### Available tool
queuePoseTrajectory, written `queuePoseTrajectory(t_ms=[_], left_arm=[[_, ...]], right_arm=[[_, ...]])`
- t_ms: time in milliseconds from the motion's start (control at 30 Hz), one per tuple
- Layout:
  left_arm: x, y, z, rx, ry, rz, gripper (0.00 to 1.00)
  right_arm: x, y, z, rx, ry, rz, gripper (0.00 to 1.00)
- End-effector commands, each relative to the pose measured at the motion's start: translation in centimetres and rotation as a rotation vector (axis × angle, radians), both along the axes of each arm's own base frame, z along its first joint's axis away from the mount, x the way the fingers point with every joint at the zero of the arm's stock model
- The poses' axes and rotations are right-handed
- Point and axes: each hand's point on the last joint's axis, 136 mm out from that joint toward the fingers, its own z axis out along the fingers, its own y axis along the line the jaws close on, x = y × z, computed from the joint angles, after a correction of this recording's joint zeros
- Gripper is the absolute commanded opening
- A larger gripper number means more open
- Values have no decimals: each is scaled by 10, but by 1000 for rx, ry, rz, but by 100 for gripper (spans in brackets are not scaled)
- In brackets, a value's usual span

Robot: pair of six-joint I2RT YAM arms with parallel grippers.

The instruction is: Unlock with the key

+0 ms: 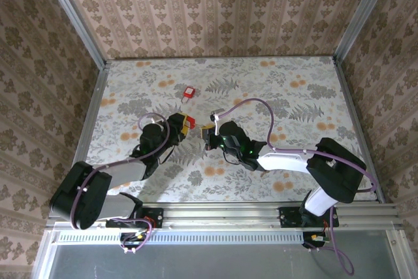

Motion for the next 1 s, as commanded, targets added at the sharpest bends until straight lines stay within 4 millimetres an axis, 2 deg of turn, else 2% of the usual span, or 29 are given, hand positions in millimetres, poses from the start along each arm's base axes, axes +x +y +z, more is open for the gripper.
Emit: queuePoseTrajectory(t_ms=[0, 300, 567, 733, 967], left_arm=[[-4, -6, 28, -30, -109, -27, 0], [-6, -1, 35, -44, -162, -7, 0], [-13, 6, 41, -54, -214, 10, 0], [-18, 10, 39, -75, -222, 13, 0], [-24, 5, 39, -124, -227, -23, 0]], right_arm=[[-5, 9, -5, 31, 32, 23, 0], [-2, 8, -7, 64, 90, -8, 0], [-2, 10, -1, 136, 152, -28, 0], [-2, 13, -2, 162, 188, -40, 0], [2, 17, -1, 161, 194, -53, 0]])
